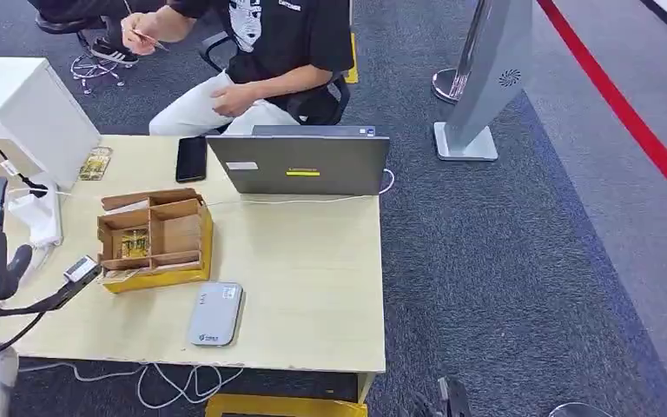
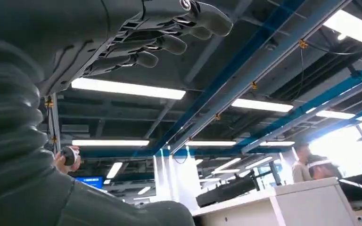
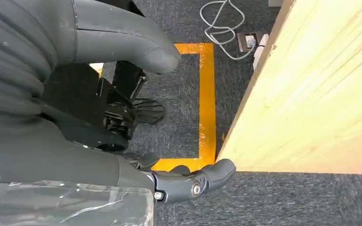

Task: Pass the card to the sensor for recognition and then transmit it.

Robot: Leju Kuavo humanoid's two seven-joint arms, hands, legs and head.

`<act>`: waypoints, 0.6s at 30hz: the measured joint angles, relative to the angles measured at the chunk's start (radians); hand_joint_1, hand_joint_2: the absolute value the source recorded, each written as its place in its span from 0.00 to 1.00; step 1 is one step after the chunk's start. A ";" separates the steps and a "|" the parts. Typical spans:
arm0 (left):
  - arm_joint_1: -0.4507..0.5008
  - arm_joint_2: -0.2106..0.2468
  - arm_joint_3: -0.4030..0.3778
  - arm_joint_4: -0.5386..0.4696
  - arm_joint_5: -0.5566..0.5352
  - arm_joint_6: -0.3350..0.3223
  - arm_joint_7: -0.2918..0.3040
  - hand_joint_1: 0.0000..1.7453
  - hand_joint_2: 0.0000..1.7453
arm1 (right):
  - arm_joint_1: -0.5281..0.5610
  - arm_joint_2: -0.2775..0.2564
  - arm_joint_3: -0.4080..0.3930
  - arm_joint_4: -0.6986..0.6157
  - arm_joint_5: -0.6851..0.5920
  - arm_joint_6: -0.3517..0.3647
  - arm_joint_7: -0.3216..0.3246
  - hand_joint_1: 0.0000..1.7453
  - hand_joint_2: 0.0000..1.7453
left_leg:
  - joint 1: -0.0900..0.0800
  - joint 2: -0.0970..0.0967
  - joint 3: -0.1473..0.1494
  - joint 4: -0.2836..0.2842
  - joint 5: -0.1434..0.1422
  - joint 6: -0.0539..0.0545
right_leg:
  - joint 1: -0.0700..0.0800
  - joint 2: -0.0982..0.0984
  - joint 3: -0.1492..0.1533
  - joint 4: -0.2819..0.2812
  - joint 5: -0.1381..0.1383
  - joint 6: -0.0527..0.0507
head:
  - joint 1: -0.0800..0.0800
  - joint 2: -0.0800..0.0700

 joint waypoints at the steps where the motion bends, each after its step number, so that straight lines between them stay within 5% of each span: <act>1: -0.005 0.003 0.000 0.006 0.000 0.000 0.000 0.00 1.00 | -0.001 0.000 0.005 0.000 -0.001 0.000 0.002 0.00 1.00 | 0.000 0.000 0.000 0.000 0.000 0.000 | 0.000 0.000 0.000 0.000 0.000 0.000 | 0.000 0.000; 18: -0.088 0.041 -0.015 0.110 -0.001 0.002 -0.006 0.00 1.00 | -0.007 0.001 0.051 -0.012 -0.017 0.014 0.021 0.00 1.00 | 0.000 0.000 0.000 0.000 0.000 0.000 | 0.000 0.000 -0.003 0.000 0.000 0.000 | 0.000 0.000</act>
